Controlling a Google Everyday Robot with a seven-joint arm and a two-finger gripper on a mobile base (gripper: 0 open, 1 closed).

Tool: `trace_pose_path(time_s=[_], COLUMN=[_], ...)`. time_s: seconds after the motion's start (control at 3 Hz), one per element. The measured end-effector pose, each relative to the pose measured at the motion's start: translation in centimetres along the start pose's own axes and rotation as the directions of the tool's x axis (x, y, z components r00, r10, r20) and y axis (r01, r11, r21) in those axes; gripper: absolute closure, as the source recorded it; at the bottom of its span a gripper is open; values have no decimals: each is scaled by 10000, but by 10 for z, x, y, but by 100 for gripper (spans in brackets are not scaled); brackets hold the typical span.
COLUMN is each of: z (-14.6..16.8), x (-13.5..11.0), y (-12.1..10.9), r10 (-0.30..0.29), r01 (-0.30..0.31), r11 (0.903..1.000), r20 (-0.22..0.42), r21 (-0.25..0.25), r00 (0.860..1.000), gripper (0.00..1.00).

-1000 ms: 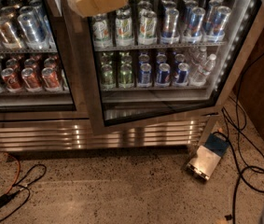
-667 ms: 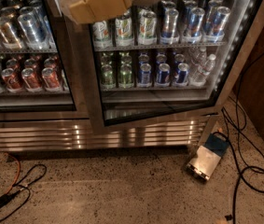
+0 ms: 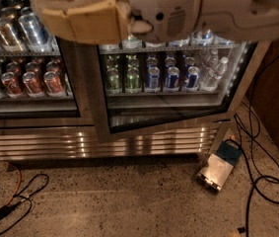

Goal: Open right fridge door

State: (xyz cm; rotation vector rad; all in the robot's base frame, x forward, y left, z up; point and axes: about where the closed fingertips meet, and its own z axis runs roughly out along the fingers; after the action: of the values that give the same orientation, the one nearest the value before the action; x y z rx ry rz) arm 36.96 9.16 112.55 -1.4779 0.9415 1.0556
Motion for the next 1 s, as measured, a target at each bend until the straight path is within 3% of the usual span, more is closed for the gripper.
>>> trace_pose_path(time_s=[0.33,1.0], z=[-17,-14], x=[14,12], y=[6,10], r10=[93,131], r01=[-105,-128], r11=[9974,9985], r20=[170,-49], r21=[707,540], r00=[9998,9999], gripper=[100,57])
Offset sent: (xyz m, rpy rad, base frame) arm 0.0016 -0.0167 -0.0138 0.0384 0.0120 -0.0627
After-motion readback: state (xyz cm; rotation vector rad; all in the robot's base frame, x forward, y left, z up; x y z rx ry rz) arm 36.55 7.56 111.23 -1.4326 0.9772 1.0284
